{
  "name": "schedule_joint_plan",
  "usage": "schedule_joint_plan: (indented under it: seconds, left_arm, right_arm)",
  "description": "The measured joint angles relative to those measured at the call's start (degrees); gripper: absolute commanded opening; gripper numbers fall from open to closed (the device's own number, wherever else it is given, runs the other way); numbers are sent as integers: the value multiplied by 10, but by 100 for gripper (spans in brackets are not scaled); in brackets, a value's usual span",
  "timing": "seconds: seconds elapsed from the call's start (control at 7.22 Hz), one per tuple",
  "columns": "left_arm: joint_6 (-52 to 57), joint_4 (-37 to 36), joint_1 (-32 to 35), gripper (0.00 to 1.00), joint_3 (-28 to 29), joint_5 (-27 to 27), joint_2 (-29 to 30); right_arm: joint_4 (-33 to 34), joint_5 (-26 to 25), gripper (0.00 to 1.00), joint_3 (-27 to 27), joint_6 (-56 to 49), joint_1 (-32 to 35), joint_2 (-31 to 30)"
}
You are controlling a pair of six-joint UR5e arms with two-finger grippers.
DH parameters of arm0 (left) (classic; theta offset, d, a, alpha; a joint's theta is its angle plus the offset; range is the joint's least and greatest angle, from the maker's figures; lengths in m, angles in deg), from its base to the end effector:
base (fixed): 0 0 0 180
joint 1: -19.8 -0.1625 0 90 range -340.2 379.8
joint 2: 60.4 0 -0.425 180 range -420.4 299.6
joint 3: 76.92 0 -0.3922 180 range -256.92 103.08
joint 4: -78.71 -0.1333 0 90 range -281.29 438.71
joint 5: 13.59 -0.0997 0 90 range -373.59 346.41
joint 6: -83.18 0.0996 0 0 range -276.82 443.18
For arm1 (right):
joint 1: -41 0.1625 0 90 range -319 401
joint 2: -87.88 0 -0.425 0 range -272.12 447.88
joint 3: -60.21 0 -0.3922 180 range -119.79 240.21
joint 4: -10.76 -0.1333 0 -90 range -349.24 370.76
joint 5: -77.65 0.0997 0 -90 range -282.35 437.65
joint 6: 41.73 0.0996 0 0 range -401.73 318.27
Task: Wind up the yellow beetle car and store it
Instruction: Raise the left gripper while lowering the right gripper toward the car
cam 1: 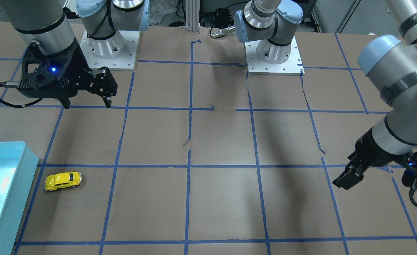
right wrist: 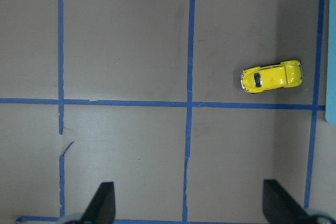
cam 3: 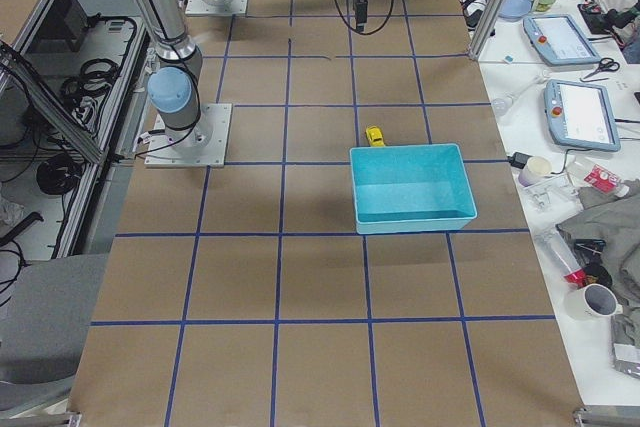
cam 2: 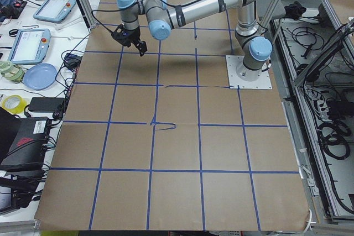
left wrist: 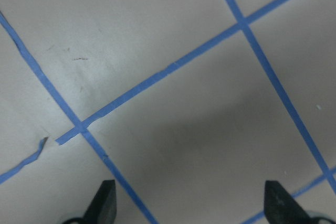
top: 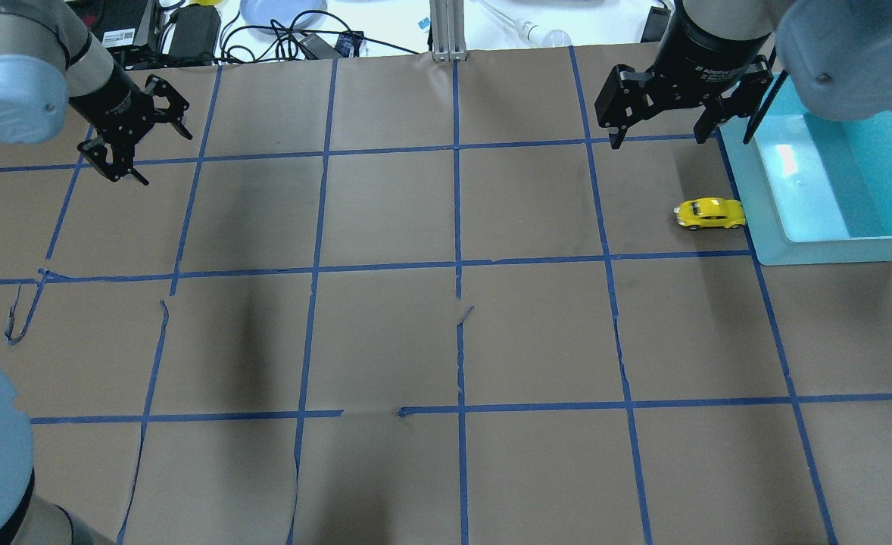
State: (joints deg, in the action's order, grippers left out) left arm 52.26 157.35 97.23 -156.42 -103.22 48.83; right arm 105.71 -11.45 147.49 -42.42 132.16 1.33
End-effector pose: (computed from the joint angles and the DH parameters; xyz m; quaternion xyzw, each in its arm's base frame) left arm 0.0068 -0.6458 0.4093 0.3703 -0.9286 0.0221 0.0068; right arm 0.1455 -0.5217 0.4898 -0.0164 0.9992 -0.0368 0.0080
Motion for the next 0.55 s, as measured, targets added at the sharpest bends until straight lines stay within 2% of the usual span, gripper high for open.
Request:
schedule_joint_plan:
  seconds: [0.28,0.55]
  left_arm:
    - [85,53,19,100,32,3,-32]
    - [138,65,28,100,30,19,-70]
  right_arm:
    - [1,1,100,0,-7,0,2]
    - [2,3,100,0,-99,-10,15]
